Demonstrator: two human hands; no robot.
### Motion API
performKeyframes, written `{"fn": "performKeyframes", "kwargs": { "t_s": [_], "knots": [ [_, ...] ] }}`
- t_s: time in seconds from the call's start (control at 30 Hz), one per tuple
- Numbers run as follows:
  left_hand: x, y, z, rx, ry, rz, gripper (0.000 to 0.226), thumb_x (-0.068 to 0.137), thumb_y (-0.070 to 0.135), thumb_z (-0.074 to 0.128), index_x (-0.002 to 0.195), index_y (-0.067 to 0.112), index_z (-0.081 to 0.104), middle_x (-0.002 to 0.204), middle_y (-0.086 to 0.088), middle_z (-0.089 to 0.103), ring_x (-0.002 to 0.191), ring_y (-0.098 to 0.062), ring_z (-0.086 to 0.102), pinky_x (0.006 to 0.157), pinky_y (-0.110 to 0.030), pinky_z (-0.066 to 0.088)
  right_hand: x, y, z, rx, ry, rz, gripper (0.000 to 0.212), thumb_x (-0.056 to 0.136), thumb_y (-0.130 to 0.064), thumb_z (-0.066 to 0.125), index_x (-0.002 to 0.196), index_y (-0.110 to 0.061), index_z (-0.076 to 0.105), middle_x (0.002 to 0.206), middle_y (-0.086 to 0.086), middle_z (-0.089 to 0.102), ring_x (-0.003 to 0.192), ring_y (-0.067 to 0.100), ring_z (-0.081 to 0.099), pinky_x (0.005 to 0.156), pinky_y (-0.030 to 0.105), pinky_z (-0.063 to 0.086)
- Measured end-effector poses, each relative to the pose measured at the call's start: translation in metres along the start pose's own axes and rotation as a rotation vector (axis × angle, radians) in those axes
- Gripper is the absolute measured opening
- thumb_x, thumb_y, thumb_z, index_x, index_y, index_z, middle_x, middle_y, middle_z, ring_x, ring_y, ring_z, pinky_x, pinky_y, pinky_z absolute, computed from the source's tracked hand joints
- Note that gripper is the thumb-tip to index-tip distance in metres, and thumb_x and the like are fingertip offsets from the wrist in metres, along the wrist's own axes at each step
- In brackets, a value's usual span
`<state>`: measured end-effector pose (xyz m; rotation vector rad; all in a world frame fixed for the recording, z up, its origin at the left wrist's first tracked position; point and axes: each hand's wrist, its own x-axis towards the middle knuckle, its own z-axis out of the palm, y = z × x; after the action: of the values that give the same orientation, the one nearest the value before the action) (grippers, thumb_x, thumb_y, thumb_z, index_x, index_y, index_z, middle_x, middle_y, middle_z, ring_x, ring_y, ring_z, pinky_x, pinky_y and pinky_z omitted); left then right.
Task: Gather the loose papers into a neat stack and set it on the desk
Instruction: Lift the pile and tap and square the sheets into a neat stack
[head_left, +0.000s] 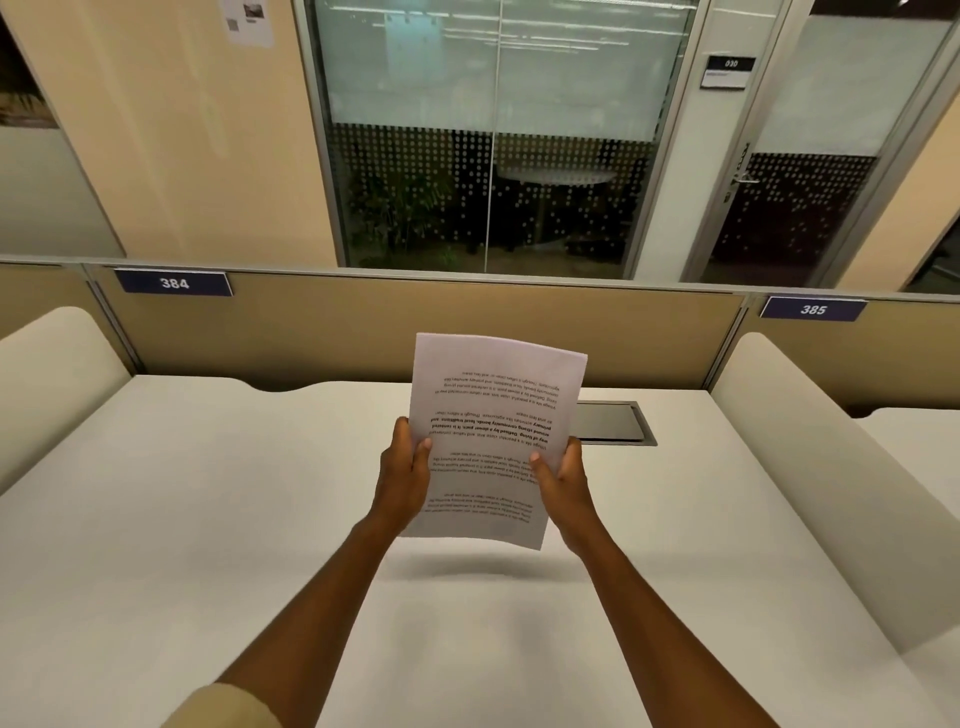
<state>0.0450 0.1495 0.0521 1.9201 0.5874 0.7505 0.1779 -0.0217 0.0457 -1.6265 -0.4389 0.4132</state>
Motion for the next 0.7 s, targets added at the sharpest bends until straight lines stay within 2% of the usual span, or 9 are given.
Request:
{"fn": "performKeyframes", "kwargs": {
  "t_s": [0.07,0.13,0.23,0.33,0.47,0.57,0.63,0.7],
  "knots": [
    [0.012,0.010,-0.007,0.028,-0.038,0.053,0.010,0.104,0.019,0.040,0.104,0.009,0.040,0.097,0.006,0.064,0.074,-0.011,0.070,0.055,-0.015,0.055,0.005,-0.007,-0.004,0.036,0.026,-0.023,0.029,0.096,-0.016,0.058,0.117,-0.020,0.038,0.117,0.000,0.058,0.101,0.012,0.062,0.065,0.019,0.057],
    [0.023,0.018,-0.013,0.072,-0.093,0.102,0.011,0.104,0.019,0.039,0.103,0.009,0.041,0.097,0.004,0.066,0.075,-0.011,0.070,0.055,-0.017,0.056,0.012,-0.015,-0.011,0.068,0.058,-0.047,0.034,0.092,-0.014,0.063,0.115,-0.020,0.039,0.112,-0.001,0.060,0.101,0.013,0.063,0.059,0.015,0.056],
    [0.038,0.028,-0.023,0.177,-0.172,0.170,0.010,0.104,0.017,0.037,0.099,0.008,0.037,0.100,-0.004,0.066,0.080,-0.018,0.069,0.061,-0.030,0.061,0.022,-0.024,-0.023,0.119,0.088,-0.079,0.048,0.085,-0.010,0.072,0.119,-0.019,0.038,0.111,-0.001,0.061,0.102,0.015,0.064,0.063,0.017,0.058],
    [0.048,0.035,-0.030,0.270,-0.225,0.210,0.014,0.103,0.016,0.034,0.090,0.013,0.029,0.100,-0.009,0.067,0.082,-0.028,0.067,0.063,-0.044,0.060,0.029,-0.031,-0.037,0.153,0.122,-0.117,0.062,0.080,-0.005,0.076,0.124,-0.022,0.036,0.112,0.003,0.059,0.102,0.014,0.064,0.065,0.017,0.058],
    [0.055,0.042,-0.035,0.361,-0.286,0.249,0.018,0.102,0.017,0.033,0.085,0.019,0.026,0.098,-0.008,0.065,0.081,-0.027,0.066,0.062,-0.043,0.061,0.038,-0.035,-0.055,0.075,0.137,-0.145,0.074,0.076,-0.012,0.082,0.129,-0.030,0.034,0.099,0.003,0.066,0.090,0.011,0.068,0.063,0.016,0.057],
    [0.060,0.048,-0.036,0.457,-0.323,0.319,0.022,0.101,0.016,0.036,0.083,0.021,0.026,0.094,-0.008,0.063,0.078,-0.027,0.063,0.058,-0.038,0.056,0.044,-0.036,-0.066,-0.079,0.096,-0.179,0.067,0.074,-0.016,0.083,0.126,-0.029,0.042,0.094,0.002,0.070,0.089,0.012,0.070,0.073,0.022,0.058],
    [0.063,0.052,-0.034,0.531,-0.334,0.363,0.026,0.100,0.014,0.039,0.081,0.023,0.025,0.092,-0.008,0.061,0.075,-0.026,0.059,0.056,-0.034,0.050,0.045,-0.037,-0.068,-0.202,0.035,-0.211,0.054,0.075,-0.018,0.083,0.118,-0.029,0.051,0.092,-0.004,0.070,0.089,0.012,0.069,0.072,0.021,0.056],
    [0.064,0.057,-0.030,0.592,-0.356,0.393,0.025,0.099,0.014,0.041,0.082,0.023,0.025,0.095,-0.009,0.062,0.078,-0.027,0.061,0.058,-0.034,0.052,0.046,-0.040,-0.065,-0.268,-0.029,-0.236,0.036,0.078,-0.020,0.080,0.108,-0.027,0.060,0.093,-0.007,0.071,0.088,0.013,0.069,0.069,0.017,0.055]
  ]
}}
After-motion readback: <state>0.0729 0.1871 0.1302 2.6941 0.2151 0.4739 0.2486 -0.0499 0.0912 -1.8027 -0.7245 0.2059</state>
